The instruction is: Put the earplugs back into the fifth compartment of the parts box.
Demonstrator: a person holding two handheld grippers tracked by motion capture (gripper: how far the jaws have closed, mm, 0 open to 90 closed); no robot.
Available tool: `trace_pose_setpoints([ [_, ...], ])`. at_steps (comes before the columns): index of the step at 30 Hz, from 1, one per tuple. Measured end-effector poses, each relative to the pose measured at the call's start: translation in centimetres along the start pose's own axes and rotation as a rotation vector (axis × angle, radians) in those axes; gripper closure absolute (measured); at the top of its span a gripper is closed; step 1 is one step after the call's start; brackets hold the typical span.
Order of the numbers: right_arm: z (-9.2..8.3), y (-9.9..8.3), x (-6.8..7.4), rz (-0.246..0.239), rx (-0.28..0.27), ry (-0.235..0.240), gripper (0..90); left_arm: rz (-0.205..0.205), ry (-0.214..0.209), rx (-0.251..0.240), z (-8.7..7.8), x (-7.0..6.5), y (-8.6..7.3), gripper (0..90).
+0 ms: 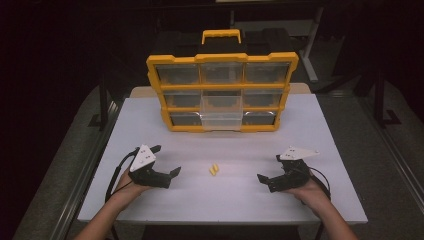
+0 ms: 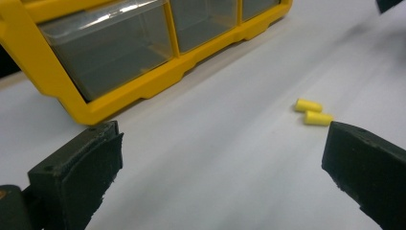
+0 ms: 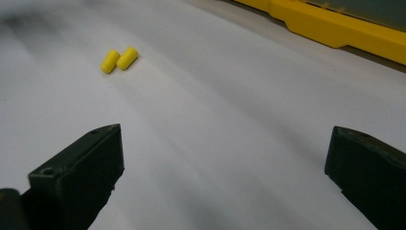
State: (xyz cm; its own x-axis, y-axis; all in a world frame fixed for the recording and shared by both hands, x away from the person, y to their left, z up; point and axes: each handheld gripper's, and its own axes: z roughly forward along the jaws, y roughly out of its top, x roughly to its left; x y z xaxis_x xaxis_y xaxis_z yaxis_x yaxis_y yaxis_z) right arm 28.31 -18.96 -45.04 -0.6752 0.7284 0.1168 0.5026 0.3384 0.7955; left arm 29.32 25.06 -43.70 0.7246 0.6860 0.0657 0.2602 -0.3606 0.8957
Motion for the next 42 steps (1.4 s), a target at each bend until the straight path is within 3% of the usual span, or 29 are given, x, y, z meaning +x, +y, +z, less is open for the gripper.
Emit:
trace_pose_setpoints([
  [6,0.0,0.0,0.0,-0.002,-0.003,0.004,0.0,-0.087,-0.039,-0.006,-0.2,0.7,-0.2,0.0],
  [14,0.0,0.0,0.2,-0.005,-0.002,0.007,0.0,-0.111,-0.052,0.014,-0.9,1.1,-1.4,0.0],
  [27,0.1,0.7,0.7,-0.027,0.024,0.031,0.0,-0.102,-0.063,0.031,-1.4,1.3,-2.1,0.0],
  [42,1.6,3.2,1.3,-0.057,0.083,0.086,0.0,-0.081,-0.069,0.045,-1.2,1.0,-2.0,0.0],
])
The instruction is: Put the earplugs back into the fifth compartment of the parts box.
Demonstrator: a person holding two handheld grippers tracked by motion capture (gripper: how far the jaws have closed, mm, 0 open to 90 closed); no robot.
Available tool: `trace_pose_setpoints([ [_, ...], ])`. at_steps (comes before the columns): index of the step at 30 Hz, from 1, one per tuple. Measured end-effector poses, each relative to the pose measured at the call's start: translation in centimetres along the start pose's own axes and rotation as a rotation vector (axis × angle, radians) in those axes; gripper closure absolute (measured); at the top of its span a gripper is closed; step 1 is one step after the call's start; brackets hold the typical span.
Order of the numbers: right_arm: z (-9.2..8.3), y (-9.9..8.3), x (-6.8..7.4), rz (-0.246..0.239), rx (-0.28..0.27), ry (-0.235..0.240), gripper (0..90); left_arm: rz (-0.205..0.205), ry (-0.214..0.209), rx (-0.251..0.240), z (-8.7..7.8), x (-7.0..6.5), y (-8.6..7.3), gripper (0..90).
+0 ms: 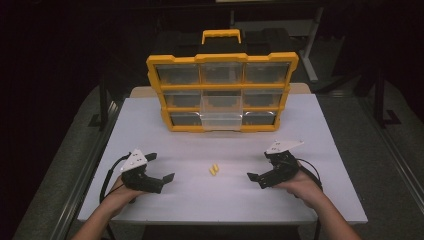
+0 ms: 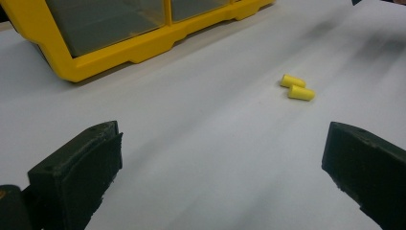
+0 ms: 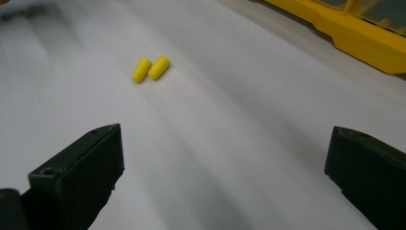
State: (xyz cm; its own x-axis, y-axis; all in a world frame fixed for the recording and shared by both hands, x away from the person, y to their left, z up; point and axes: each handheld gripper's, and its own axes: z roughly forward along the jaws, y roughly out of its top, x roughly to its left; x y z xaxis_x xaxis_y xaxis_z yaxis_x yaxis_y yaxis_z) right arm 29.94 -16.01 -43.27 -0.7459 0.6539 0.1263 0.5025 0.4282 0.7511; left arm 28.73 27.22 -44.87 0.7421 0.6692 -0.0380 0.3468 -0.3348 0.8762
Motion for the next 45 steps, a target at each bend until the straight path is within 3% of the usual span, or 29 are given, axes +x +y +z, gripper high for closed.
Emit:
trace_pose_setpoints([
  [7,0.7,1.1,0.2,0.006,0.012,0.022,0.0,0.003,0.003,0.005,0.1,-0.1,0.0,0.0],
  [35,4.1,4.5,1.9,-0.043,0.070,0.051,1.4,0.011,0.004,0.018,0.3,-0.1,-0.2,0.0],
  [45,5.3,5.8,2.5,-0.052,0.074,0.057,5.9,0.006,-0.004,0.018,0.3,-0.1,-0.2,0.0],
])
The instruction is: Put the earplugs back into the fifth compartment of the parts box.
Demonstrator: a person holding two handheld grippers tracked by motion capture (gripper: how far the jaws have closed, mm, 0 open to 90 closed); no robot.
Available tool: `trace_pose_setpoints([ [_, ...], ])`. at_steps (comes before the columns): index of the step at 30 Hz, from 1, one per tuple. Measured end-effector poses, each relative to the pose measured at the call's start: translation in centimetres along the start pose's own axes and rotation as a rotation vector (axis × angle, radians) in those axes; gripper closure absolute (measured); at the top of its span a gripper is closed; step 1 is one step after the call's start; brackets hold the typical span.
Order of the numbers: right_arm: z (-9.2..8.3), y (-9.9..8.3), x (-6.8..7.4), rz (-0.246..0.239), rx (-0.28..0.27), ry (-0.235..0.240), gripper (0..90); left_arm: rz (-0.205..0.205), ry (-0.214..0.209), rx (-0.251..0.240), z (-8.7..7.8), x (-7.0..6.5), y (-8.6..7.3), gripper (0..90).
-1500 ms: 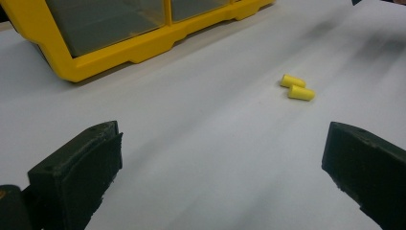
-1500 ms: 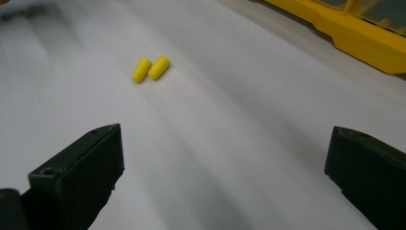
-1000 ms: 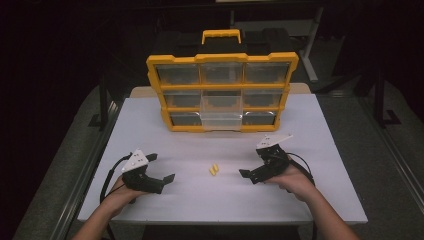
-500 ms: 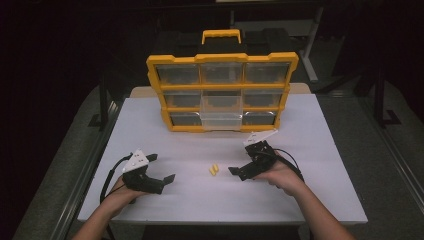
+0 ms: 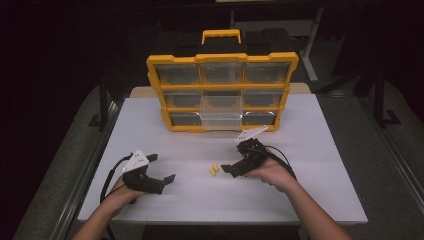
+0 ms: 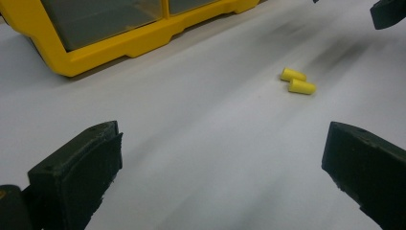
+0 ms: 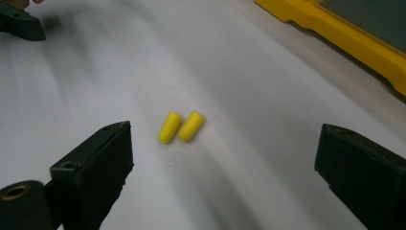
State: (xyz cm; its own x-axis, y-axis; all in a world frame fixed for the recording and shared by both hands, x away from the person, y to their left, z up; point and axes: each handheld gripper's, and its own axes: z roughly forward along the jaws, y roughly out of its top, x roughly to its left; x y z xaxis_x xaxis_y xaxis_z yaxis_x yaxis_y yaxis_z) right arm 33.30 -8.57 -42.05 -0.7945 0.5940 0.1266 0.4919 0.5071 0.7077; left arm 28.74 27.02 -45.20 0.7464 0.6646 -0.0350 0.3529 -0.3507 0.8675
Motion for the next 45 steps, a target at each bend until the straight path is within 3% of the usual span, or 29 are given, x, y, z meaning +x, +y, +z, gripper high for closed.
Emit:
trace_pose_setpoints([
  [17,1.3,1.6,0.8,-0.017,0.025,0.003,18.2,0.001,-0.002,0.000,0.0,0.0,0.0,0.0],
  [23,2.1,2.3,1.2,-0.029,0.042,0.015,32.1,-0.001,-0.004,-0.001,0.0,-0.1,0.0,0.0],
  [26,2.2,2.4,1.2,-0.030,0.045,0.019,33.9,-0.001,-0.004,-0.001,0.0,-0.1,0.0,0.0],
  [27,2.5,2.6,1.2,-0.033,0.057,0.027,39.0,-0.003,-0.005,-0.001,0.1,-0.1,0.0,0.0],
  [35,3.8,2.8,1.3,-0.049,0.101,0.044,52.3,-0.002,-0.005,0.001,0.1,-0.1,0.0,0.0],
  [45,5.0,2.4,1.1,-0.054,0.142,0.043,59.9,0.001,-0.006,0.000,0.1,-0.1,-0.1,0.0],
])
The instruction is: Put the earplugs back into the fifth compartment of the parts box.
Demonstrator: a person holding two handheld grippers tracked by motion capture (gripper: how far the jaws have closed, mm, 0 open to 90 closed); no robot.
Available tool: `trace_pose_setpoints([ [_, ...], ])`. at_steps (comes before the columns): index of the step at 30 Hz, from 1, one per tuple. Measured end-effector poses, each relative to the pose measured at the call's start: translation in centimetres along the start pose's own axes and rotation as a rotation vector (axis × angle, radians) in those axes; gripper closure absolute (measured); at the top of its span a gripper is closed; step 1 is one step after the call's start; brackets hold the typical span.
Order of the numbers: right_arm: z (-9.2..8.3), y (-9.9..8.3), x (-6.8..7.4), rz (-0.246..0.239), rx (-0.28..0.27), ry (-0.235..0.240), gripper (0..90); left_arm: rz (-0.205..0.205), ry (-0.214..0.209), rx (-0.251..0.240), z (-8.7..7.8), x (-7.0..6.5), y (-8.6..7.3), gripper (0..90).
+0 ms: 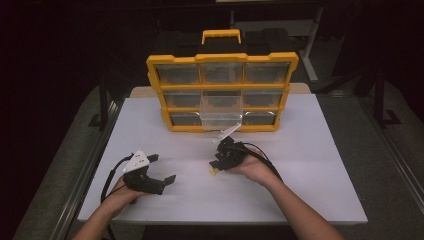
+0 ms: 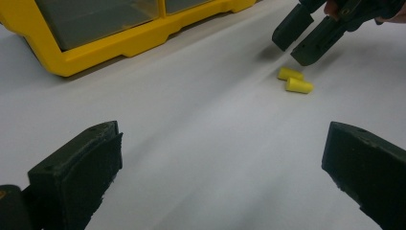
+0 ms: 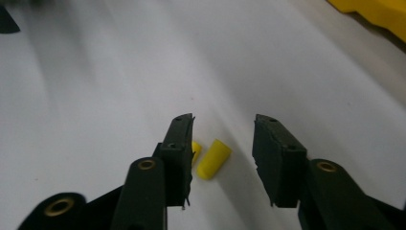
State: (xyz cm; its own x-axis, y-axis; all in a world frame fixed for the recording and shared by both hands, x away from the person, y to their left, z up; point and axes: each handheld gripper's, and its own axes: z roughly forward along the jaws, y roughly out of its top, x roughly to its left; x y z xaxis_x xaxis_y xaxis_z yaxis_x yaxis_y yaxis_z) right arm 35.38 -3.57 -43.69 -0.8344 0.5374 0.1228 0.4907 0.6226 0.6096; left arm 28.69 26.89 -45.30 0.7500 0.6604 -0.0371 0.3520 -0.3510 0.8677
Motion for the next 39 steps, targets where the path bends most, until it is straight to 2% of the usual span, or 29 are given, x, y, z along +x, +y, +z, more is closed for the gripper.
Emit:
trace_pose_setpoints([
  [2,0.0,0.0,0.0,0.000,0.000,0.000,59.9,0.000,-0.001,-0.001,0.0,0.0,0.0,0.0],
  [4,0.3,-0.1,-0.1,0.013,0.021,0.000,64.3,0.001,-0.001,0.000,0.0,0.0,0.0,0.0],
  [19,1.1,-0.6,-0.2,0.025,0.054,0.037,70.9,0.009,-0.003,0.003,0.0,0.0,0.0,0.0],
  [25,1.2,-0.7,-0.3,0.045,0.060,0.056,78.3,0.011,-0.003,0.001,0.0,0.0,0.0,0.0],
  [29,1.1,-0.7,-0.4,0.053,0.054,0.069,81.0,0.013,-0.004,0.000,0.0,0.0,0.0,0.0],
  [35,0.7,-0.7,-0.5,0.048,0.047,0.064,81.6,0.014,-0.006,0.001,0.0,-0.1,0.0,0.0],
  [39,-0.5,-0.6,-0.7,0.034,0.012,0.065,81.6,0.014,-0.007,0.002,0.0,0.0,0.0,0.0],
])
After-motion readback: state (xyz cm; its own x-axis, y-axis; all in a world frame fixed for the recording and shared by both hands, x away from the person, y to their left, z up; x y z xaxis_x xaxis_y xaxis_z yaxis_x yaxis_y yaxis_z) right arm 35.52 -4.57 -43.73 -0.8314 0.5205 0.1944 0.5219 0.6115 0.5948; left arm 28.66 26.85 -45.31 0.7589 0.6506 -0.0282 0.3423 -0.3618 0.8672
